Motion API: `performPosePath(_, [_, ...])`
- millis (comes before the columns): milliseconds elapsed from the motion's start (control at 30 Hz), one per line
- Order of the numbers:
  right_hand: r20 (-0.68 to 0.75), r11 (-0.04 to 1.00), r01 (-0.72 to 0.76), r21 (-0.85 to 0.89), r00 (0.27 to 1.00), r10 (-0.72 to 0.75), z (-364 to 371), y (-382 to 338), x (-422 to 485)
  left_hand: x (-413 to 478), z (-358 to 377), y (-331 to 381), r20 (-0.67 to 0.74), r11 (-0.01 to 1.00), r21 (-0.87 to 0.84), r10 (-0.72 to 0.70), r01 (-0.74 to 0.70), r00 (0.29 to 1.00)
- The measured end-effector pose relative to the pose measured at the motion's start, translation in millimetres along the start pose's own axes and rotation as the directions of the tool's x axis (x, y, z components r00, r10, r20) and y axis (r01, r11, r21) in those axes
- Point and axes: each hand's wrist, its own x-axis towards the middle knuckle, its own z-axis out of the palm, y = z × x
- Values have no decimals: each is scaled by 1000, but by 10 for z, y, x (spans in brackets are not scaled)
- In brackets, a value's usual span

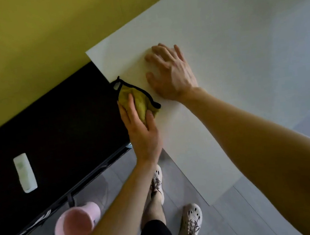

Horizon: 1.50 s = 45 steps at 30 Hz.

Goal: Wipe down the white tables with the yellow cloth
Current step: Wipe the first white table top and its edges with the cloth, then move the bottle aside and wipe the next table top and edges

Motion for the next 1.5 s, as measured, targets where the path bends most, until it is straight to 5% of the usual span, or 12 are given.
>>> performPosePath(100, [-80,999,-18,45,997,22,66,27,8,765,-90,1,-38,999,44,24,-22,999])
performPosePath(400, [-9,999,-31,14,999,31,48,26,-76,2135,-334,11,-45,977,204,-61,69,997])
performPosePath(533, [-7,999,-17,38,1000,17,28,37,-95,2067,-451,67,49,950,308,-62,44,997])
performPosePath(667, [35,998,-39,47,999,37,-65,19,-84,1966,-808,395,204,836,544,-221,77,954])
performPosePath(867, [246,947,-182,266,962,116,-691,62,-343,956,-1181,1301,407,869,453,-402,200,820])
performPosePath(933, [358,823,-344,452,915,186,-1183,185,-705,543,-1008,1674,499,893,412,-386,180,776])
performPosePath(1033, [257,631,-437,642,897,360,-1956,618,-1554,-18,-443,2197,669,907,420,-310,1,675])
performPosePath(1233, [93,878,-290,382,957,276,-3209,1622,-2999,-1059,1167,3363,865,920,273,-106,-283,490])
performPosePath(1500, [-247,908,-336,250,885,395,-4148,2798,-3643,-1517,2490,4644,984,856,3,90,-517,154])
